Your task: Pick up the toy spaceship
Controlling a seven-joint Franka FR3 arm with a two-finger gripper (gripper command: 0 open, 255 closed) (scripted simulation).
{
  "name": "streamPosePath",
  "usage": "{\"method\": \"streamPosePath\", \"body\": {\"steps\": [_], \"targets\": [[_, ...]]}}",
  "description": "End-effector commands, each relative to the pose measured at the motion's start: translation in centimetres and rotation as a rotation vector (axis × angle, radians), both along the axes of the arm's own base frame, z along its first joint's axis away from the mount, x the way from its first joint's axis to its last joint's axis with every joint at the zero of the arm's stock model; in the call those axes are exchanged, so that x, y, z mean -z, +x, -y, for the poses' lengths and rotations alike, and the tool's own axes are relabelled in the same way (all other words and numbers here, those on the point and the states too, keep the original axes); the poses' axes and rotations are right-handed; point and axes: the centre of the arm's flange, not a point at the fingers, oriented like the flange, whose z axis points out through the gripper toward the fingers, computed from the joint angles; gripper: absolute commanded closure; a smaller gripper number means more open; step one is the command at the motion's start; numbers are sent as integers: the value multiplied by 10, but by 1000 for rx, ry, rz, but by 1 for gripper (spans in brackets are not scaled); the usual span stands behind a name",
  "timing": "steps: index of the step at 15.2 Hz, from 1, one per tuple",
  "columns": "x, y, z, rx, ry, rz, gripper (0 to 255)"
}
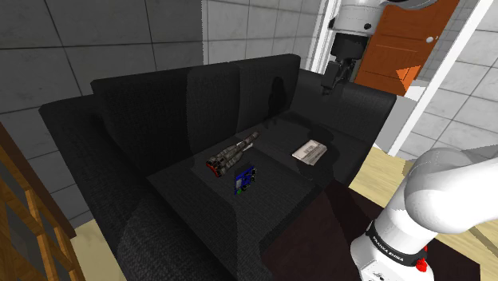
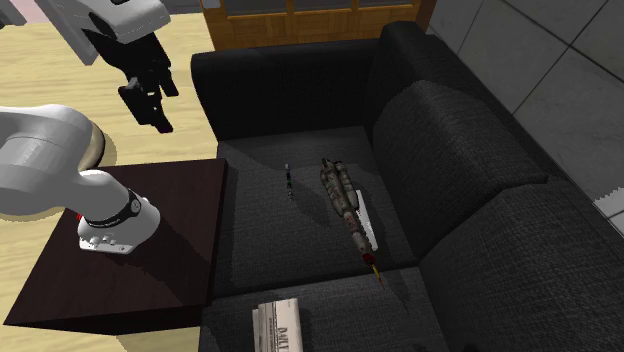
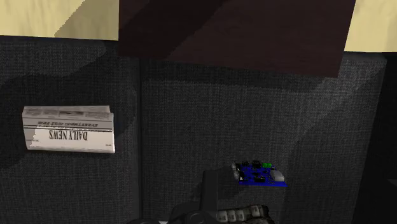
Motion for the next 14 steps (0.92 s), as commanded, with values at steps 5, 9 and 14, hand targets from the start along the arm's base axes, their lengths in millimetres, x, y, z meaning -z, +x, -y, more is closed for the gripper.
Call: {"method": "streamPosePath", "body": {"steps": [5, 9, 14], "targets": [[41, 24, -10, 150, 36, 32, 0], [80, 50, -17, 300, 72, 65, 0], [128, 86, -22, 488, 117, 105, 0]]}}
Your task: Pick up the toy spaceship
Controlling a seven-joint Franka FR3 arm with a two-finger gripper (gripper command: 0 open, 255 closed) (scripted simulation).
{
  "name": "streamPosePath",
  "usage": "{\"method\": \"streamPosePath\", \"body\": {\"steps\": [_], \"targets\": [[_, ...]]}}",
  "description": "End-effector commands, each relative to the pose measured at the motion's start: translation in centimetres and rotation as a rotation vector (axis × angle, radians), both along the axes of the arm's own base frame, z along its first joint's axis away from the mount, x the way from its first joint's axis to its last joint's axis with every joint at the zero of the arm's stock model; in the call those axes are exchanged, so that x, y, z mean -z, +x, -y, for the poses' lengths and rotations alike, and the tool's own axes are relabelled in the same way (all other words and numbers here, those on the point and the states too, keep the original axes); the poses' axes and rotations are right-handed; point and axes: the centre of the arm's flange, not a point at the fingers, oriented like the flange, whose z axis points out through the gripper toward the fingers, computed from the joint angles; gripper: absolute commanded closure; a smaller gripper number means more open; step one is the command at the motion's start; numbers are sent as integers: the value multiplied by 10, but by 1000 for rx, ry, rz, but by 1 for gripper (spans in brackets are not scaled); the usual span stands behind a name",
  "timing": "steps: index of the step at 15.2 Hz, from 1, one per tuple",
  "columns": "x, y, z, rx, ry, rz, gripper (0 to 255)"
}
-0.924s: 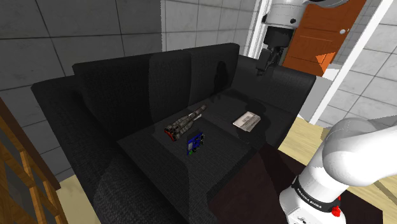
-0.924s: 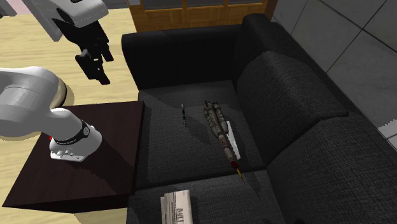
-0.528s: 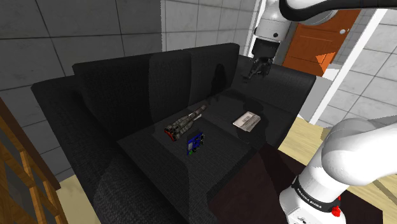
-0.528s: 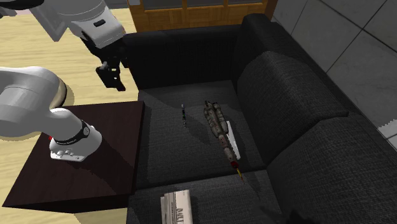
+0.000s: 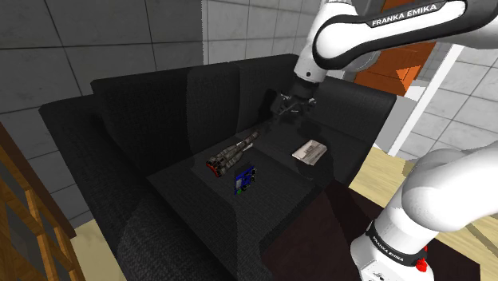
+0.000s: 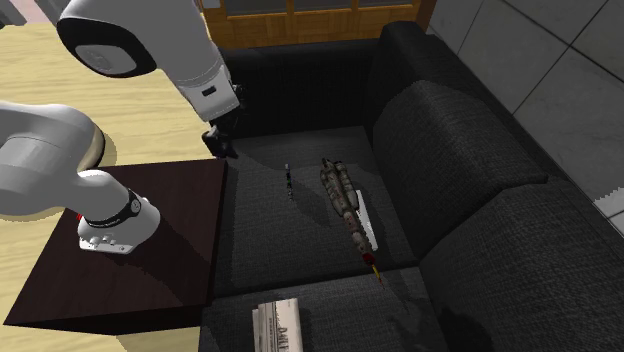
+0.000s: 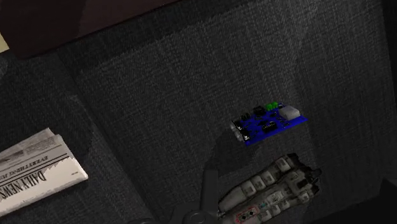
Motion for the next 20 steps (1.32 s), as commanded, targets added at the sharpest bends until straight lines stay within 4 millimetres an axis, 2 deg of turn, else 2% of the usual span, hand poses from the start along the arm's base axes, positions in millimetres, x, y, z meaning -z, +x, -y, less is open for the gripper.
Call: {"method": "streamPosePath", "body": {"steps": [1, 11, 20], "targets": [[17, 16, 0, 80, 19, 21, 0], [107, 95, 6, 455, 108, 102, 0], [185, 167, 31, 793, 188, 174, 0]]}}
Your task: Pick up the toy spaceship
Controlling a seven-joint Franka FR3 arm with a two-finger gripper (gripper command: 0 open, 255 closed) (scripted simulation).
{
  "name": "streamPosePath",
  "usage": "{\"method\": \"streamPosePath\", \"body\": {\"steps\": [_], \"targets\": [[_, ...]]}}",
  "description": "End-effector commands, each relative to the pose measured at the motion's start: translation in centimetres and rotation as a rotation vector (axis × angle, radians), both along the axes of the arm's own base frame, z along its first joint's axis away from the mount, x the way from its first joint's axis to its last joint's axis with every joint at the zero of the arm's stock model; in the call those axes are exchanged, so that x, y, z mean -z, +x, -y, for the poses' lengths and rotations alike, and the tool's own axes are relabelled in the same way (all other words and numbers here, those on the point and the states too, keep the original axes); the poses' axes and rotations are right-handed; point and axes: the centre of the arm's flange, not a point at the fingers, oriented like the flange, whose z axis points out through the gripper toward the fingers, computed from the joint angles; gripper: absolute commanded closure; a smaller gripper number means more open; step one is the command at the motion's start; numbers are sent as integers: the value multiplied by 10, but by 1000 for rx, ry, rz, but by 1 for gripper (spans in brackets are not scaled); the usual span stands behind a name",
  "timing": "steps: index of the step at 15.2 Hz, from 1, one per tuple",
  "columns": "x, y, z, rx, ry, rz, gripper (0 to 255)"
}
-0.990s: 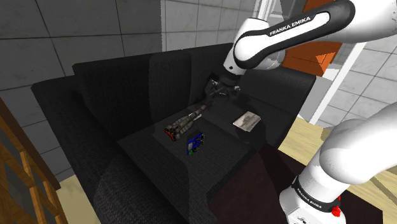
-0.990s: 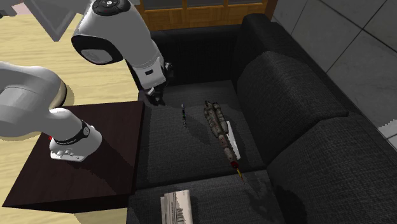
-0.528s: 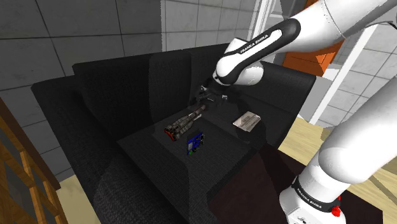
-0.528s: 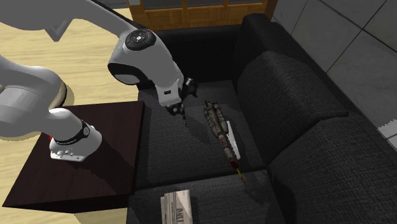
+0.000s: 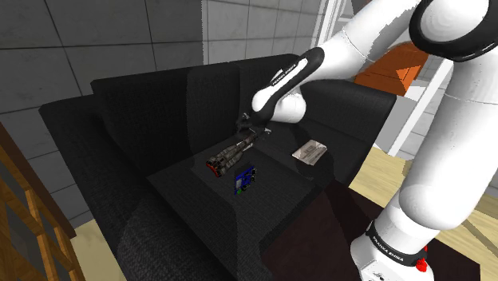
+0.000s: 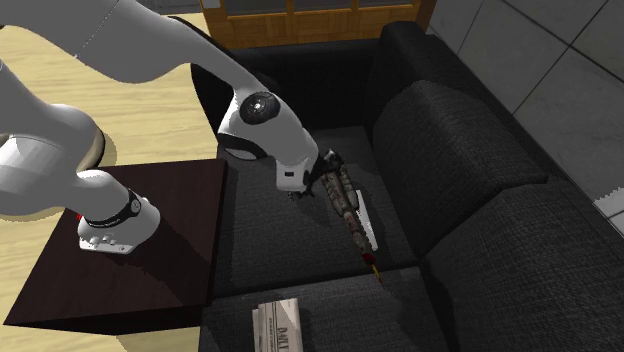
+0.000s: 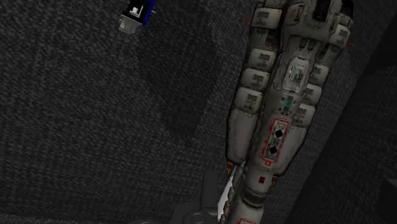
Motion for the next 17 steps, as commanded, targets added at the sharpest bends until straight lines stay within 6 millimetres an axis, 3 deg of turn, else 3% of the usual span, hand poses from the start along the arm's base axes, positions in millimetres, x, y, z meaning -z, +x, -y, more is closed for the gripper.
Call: {"method": "streamPosePath", "body": {"steps": [1, 5, 13, 15, 16, 17], "targets": [[17, 19, 7, 80, 19, 18, 0], [50, 49, 25, 230, 55, 50, 0], [91, 49, 25, 233, 55, 51, 0], [91, 49, 25, 233, 55, 51, 0], [92, 49, 25, 233, 55, 51, 255], [92, 49, 25, 233, 55, 51, 255]]}}
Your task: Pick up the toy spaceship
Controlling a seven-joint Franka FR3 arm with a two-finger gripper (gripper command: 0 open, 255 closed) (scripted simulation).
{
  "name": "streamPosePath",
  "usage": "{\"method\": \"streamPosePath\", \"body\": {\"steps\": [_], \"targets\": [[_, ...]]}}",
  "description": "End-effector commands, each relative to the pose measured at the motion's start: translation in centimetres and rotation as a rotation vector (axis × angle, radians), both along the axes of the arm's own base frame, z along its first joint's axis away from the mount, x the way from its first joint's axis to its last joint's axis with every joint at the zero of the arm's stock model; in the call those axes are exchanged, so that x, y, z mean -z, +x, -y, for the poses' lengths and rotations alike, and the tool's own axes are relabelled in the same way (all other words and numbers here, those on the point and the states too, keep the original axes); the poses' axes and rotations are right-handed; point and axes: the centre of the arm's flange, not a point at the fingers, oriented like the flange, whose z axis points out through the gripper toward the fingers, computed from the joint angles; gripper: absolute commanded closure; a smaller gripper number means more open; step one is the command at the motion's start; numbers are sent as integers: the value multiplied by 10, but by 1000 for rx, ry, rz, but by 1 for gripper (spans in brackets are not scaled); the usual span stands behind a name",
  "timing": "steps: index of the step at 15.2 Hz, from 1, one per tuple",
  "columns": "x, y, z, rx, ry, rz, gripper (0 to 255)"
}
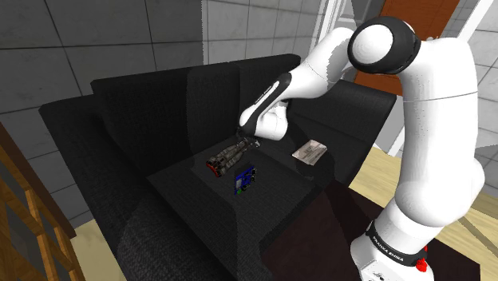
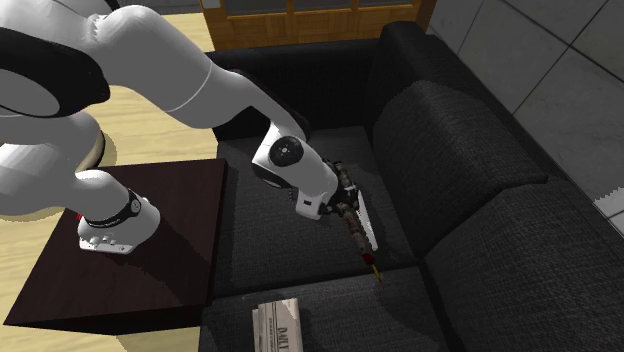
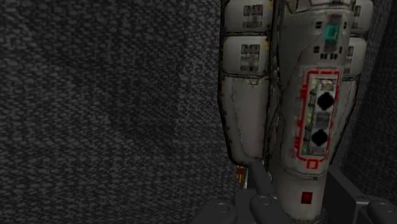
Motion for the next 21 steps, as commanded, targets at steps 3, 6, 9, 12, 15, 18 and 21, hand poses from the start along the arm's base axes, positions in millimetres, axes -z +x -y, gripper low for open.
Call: {"method": "streamPosePath", "body": {"steps": [3, 6, 9, 12, 15, 18, 21], "targets": [[1, 0, 0, 0, 0, 0, 255], [1, 0, 0, 0, 0, 0, 255], [-5, 0, 0, 0, 0, 0, 255], [-21, 0, 0, 0, 0, 0, 255], [-37, 0, 0, 0, 0, 0, 255], [-53, 0, 0, 0, 0, 0, 255], [-69, 0, 0, 0, 0, 0, 255]]}}
